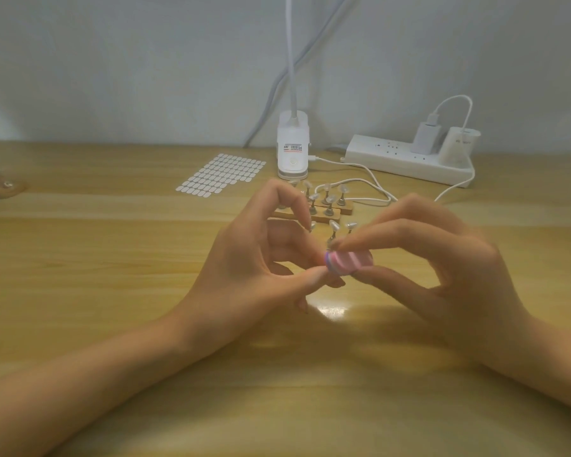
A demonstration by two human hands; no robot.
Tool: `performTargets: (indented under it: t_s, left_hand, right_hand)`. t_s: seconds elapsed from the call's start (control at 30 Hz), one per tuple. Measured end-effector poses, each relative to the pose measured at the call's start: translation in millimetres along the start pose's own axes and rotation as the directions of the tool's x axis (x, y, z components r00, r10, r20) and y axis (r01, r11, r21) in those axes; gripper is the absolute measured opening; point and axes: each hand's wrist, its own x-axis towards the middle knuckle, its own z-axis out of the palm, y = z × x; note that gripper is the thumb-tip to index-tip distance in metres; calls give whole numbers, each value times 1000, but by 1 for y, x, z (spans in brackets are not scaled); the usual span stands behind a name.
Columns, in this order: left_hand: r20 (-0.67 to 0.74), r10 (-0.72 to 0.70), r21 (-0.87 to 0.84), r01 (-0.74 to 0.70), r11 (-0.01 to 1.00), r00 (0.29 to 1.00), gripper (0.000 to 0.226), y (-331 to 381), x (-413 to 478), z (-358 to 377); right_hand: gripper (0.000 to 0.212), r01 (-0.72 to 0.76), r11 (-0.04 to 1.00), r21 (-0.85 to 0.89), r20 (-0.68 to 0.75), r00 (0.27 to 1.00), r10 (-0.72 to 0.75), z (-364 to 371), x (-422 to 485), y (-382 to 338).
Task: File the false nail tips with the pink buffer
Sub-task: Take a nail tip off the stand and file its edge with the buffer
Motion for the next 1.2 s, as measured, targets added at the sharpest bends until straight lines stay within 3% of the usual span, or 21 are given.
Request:
performTargets:
  t_s: [0.13, 0.37, 0.47, 0.6, 0.7, 0.87, 0.93, 1.07, 1.2]
  left_hand:
    - [-26, -1, 59, 3, 998, 1000, 39, 1, -1, 1]
    - [-24, 27, 140, -23, 990, 999, 37, 1, -1, 2]
    - [-33, 32, 154, -27, 988, 999, 40, 2, 0, 2]
    - [-39, 25, 142, -19, 990, 999, 39, 2, -1, 2]
    - [-32, 23, 145, -18, 989, 999, 40, 1, 0, 2]
    - [-38, 19, 144, -13, 989, 999, 38, 1, 0, 2]
    - [-41, 23, 162, -16, 987, 999, 38, 2, 0, 2]
    - [-55, 41, 203, -29, 979, 998, 42, 2, -1, 3]
    - [-62, 98, 287, -76, 955, 993, 39, 4, -1, 4]
  right_hand:
    - [19, -83, 996, 31, 11, 997, 82, -4, -1, 4]
    - [21, -41, 999, 14, 13, 999, 41, -1, 0, 2]
    - [19, 48, 999, 5, 24, 999, -48, 2, 0, -2]
    - [21, -16, 1000, -7, 0, 1000, 16, -1, 1, 0]
    - [19, 49, 999, 9, 28, 998, -49, 2, -1, -3]
    - [20, 17, 1000, -18, 12, 1000, -17, 1, 1, -1]
    - [18, 58, 998, -15, 32, 998, -57, 2, 0, -1]
    - [19, -20, 1000, -20, 13, 1000, 20, -2, 1, 3]
    - [23, 49, 999, -15, 29, 998, -49, -1, 1, 2]
